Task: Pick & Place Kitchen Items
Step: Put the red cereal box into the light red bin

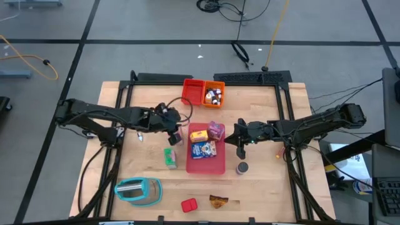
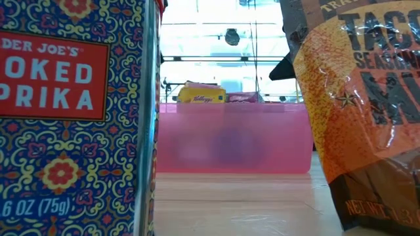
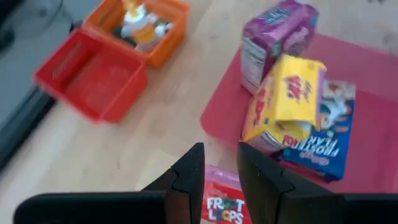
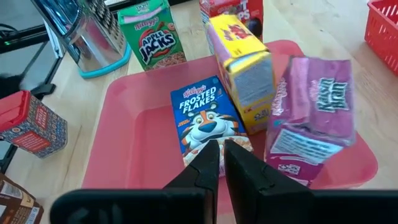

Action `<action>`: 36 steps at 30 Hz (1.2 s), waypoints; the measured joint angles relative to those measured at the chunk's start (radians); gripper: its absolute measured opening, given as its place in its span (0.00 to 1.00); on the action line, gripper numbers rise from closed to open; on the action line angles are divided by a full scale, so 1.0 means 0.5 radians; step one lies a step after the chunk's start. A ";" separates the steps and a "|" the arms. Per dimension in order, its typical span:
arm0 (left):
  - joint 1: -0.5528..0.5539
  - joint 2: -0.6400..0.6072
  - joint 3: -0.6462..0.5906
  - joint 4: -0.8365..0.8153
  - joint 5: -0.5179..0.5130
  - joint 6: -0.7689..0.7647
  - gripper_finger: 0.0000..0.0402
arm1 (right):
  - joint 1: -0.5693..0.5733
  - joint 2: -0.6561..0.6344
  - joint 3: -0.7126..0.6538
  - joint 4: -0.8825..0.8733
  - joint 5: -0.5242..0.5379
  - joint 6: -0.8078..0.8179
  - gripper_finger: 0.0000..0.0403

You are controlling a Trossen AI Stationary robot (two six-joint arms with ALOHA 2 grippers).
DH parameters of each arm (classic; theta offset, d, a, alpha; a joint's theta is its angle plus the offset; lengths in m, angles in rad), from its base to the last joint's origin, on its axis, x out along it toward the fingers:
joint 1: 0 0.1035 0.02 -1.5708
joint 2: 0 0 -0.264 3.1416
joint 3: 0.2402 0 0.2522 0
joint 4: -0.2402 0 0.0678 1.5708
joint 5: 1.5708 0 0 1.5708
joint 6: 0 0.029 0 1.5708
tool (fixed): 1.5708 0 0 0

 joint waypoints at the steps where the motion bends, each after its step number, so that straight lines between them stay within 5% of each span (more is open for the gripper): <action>1: 0.001 -0.001 0.006 -0.055 0.008 -0.109 0.23 | 0.000 0.000 -0.016 0.022 0.000 0.000 0.04; 9: 0.025 0.011 -0.001 -0.446 0.095 -0.672 0.23 | -0.001 0.000 -0.086 0.243 -0.007 0.010 0.04; 36: 0.027 0.169 -0.001 -0.473 0.188 -0.756 0.23 | -0.001 -0.001 -0.086 0.263 -0.009 -0.047 0.04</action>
